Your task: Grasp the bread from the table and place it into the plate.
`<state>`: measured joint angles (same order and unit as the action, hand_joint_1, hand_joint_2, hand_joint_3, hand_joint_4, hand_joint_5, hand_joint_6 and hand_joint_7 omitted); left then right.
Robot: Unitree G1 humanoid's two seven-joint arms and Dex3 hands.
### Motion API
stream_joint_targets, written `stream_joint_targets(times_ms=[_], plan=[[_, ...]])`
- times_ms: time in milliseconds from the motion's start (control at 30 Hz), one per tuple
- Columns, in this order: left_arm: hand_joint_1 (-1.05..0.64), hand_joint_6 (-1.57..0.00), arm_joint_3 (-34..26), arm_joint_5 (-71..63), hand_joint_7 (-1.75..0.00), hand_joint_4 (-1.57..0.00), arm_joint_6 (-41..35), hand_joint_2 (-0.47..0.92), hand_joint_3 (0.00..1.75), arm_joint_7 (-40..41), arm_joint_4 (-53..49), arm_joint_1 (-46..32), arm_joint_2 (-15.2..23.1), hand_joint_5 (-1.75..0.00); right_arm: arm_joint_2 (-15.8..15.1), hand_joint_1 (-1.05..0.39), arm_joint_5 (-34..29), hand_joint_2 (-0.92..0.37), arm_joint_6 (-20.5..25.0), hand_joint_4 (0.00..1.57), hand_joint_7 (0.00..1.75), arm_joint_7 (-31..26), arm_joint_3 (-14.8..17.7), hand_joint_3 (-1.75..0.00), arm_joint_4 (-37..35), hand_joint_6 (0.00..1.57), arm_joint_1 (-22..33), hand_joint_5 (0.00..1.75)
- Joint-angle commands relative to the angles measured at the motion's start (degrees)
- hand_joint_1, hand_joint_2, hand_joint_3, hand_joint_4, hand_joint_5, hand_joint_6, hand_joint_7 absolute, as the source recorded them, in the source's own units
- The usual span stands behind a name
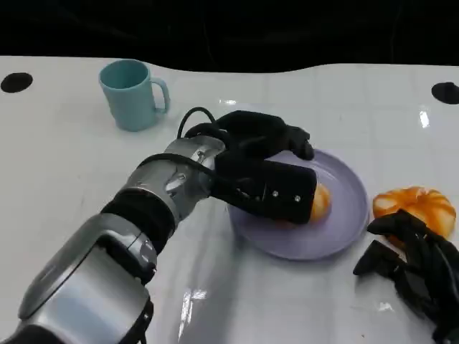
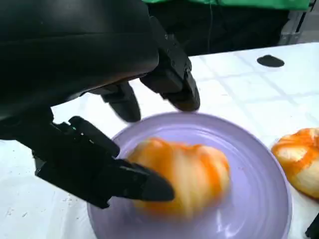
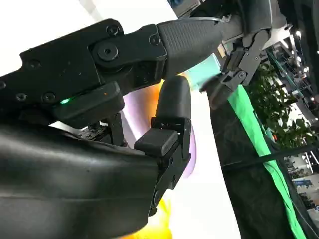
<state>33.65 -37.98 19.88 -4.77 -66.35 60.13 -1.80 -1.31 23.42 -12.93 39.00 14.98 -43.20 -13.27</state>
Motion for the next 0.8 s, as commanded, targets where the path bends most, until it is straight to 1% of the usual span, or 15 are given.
stream_joint_targets(times_ms=[33, 133, 200, 267, 467, 600, 700, 800], plan=[[-0.71, -0.26, 0.1, -0.3, -0.07, -0.1, -0.4, 0.92, 0.43, -0.9, 0.1, 1.5, 0.9, -0.41, -0.3, -0.52, 0.3, -0.92, 0.8, 0.63, 1.23, 0.2, 0.3, -0.2, -0.9, 0.6, 0.6, 1.55], [-0.71, -0.26, 0.3, -0.3, -0.07, -0.11, -0.1, 0.92, 0.43, -1.3, 0.4, 1.3, 1.4, -0.4, -0.4, -0.52, -0.2, -0.92, 0.4, 0.63, 1.23, -0.3, 0.1, -0.2, -0.8, 0.6, 0.7, 1.55], [-0.83, -0.26, -0.5, 0.6, -0.06, -0.08, 0.0, 0.92, 0.53, -2.8, 1.3, 0.6, 2.6, -0.38, -0.4, -0.53, 0.4, -0.92, 1.1, 0.63, 1.23, 0.1, 0.3, -0.19, -0.7, 0.59, 0.7, 1.55], [-0.85, -0.25, -1.1, 1.3, -0.05, -0.07, 0.0, 0.92, 0.55, -3.8, 2.0, 0.0, 3.2, -0.37, -0.5, -0.53, 0.4, -0.92, 1.9, 0.64, 1.23, -0.3, 0.3, -0.18, -0.3, 0.6, 0.8, 1.55], [-0.84, -0.25, -3.2, 4.0, -0.04, -0.07, 1.2, 0.92, 0.56, -6.0, 4.4, -1.9, 4.9, -0.37, -0.7, -0.54, -0.4, -0.92, 1.0, 0.65, 1.22, -1.1, -0.1, -0.15, 0.4, 0.61, 1.3, 1.55], [-0.85, -0.25, -4.8, 6.0, -0.04, -0.08, 2.2, 0.92, 0.55, -7.2, 6.2, -3.2, 6.0, -0.37, -0.8, -0.54, -0.4, -0.92, 0.6, 0.63, 1.23, -0.5, -0.1, -0.2, 0.0, 0.6, 1.2, 1.56], [-0.83, -0.27, -7.0, 8.3, -0.04, -0.11, 4.0, 0.92, 0.55, -7.6, 7.6, -4.6, 7.3, -0.37, -0.8, -0.54, -0.5, -0.92, 0.7, 0.63, 1.24, -0.8, -0.1, -0.2, 0.0, 0.6, 1.1, 1.56], [-0.82, -0.29, -10.5, 12.6, -0.05, -0.14, 7.0, 0.92, 0.54, -8.8, 9.2, -6.7, 8.2, -0.39, -0.7, -0.54, -0.7, -0.92, 0.6, 0.64, 1.25, -1.2, -0.1, -0.19, 0.4, 0.6, 1.4, 1.57]])
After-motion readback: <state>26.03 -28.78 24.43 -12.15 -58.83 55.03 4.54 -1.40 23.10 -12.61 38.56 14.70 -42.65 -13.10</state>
